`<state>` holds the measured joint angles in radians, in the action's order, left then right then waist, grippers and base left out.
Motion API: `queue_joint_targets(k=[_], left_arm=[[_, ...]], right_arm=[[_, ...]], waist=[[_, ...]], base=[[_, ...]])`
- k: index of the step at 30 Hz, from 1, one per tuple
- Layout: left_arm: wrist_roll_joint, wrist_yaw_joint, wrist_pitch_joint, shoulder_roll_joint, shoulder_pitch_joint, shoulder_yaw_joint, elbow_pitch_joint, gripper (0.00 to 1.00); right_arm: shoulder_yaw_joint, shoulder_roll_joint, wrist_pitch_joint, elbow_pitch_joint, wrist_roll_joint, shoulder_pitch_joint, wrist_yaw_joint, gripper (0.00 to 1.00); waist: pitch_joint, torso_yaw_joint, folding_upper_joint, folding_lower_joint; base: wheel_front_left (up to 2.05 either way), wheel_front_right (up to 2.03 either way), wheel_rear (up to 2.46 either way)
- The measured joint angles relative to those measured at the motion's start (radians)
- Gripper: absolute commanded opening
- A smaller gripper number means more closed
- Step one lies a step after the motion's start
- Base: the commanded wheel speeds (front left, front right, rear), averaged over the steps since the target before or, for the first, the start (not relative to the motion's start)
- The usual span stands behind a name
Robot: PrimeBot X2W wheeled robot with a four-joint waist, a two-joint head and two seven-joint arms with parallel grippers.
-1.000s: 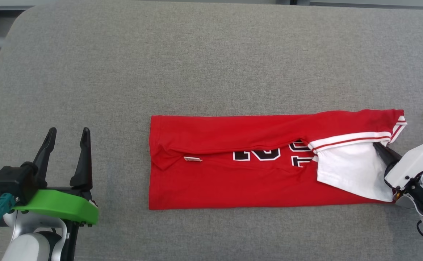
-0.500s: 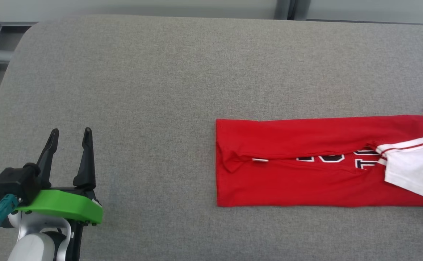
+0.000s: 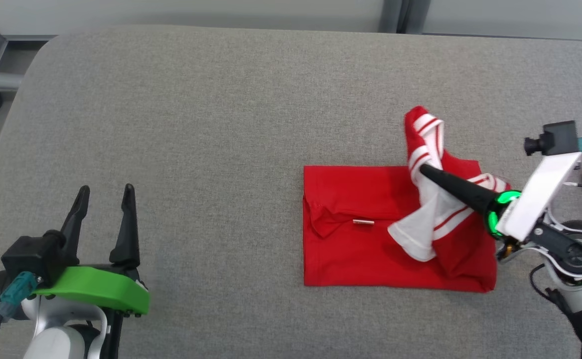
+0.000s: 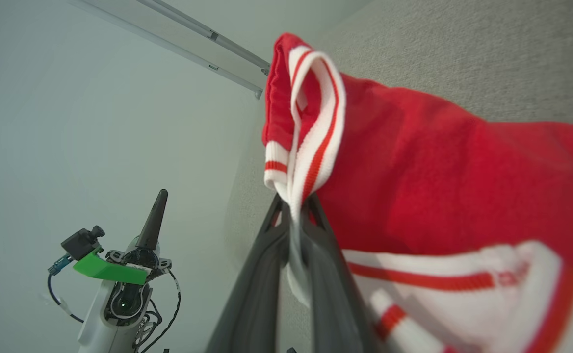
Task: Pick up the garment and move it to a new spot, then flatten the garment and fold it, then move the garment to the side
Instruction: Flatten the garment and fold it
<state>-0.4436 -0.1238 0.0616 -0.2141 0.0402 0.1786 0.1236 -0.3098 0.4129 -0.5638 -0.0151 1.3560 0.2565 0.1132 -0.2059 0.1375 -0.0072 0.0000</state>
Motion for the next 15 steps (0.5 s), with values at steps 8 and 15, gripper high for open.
queue_joint_targets(k=[8, 15], left_arm=[[0.019, 0.01, -0.027, 0.003, 0.028, 0.056, 0.02, 1.0], [0.019, 0.01, -0.036, 0.002, 0.041, 0.055, 0.019, 1.0]], right_arm=[[-0.113, -0.117, 0.05, -0.043, -0.126, 0.007, -0.023, 0.0], [-0.174, -0.167, 0.089, -0.117, -0.22, 0.018, -0.049, 0.39]], waist=[[-0.024, 0.006, 0.0, 0.0], [-0.046, 0.017, 0.0, 0.0]], base=[[0.0, 0.0, 0.0], [0.0, 0.0, 0.0]])
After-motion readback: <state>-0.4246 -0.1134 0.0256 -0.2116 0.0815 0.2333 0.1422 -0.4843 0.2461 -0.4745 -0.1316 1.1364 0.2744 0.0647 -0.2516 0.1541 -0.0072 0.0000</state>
